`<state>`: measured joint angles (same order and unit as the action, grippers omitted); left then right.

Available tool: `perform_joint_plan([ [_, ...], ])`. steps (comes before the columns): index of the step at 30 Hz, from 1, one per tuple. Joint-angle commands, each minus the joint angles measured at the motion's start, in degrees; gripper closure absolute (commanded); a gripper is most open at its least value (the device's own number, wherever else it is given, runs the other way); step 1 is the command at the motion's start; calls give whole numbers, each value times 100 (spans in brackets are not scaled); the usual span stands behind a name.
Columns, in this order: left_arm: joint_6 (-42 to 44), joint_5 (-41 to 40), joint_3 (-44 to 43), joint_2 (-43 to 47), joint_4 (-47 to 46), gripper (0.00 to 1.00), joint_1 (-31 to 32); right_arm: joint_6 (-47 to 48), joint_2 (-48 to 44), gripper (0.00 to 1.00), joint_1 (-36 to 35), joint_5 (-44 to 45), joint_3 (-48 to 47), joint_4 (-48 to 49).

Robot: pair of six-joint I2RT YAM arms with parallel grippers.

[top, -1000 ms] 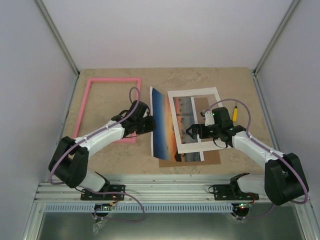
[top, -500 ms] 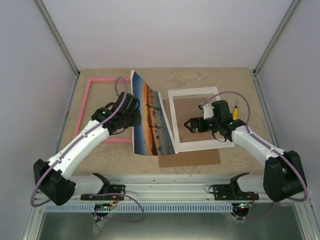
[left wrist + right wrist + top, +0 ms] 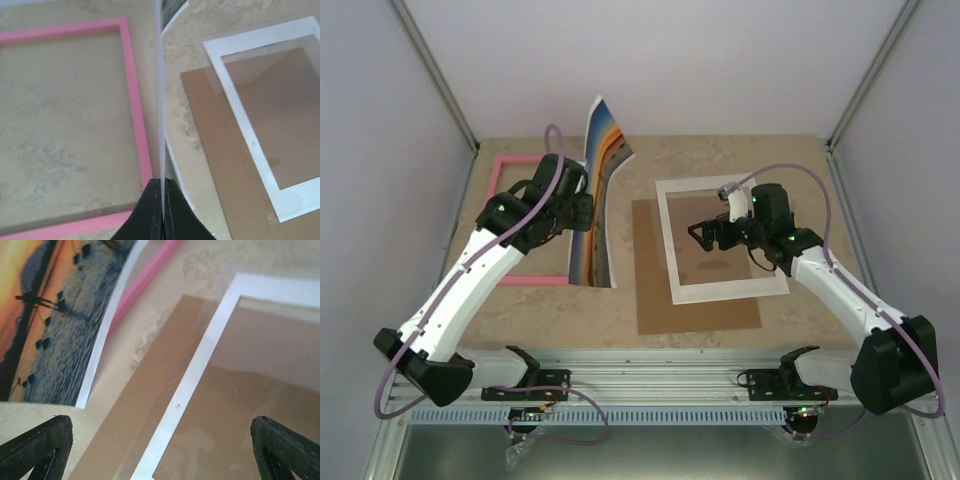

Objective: Take the photo out of the frame

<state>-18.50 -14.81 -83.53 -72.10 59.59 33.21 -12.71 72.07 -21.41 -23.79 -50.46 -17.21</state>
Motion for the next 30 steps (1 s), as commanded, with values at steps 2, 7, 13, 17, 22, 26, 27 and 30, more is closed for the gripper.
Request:
perform_joint_plan([
  [2,894,425,-697,-295,53,100,111,705,-643,2,-21,-19,-347,83],
  [7,1573,571,-954,-387,-62,100,511,1460,-1068,2,-26,-228,-588,112],
  [13,2127,725,-1358,-511,-24,100,861,2281,-1530,2,-21,-505,-730,-10],
  [17,2324,1106,-1441,-490,86,100,985,2440,-1811,2,-21,-449,-797,-101],
  [22,2327,1268,-1297,-434,124,100,1130,2691,-2172,2,-21,-346,-679,-219],
  [26,2330,1301,-1003,-389,101,100,1172,2731,-2316,3,-21,-308,-679,-382],
  [27,2322,1378,-946,-385,109,100,1203,2697,-2382,3,-21,-317,-638,-357],
  [30,2231,1651,-814,-386,134,100,1337,2590,-2636,3,-21,-254,-474,-193],
])
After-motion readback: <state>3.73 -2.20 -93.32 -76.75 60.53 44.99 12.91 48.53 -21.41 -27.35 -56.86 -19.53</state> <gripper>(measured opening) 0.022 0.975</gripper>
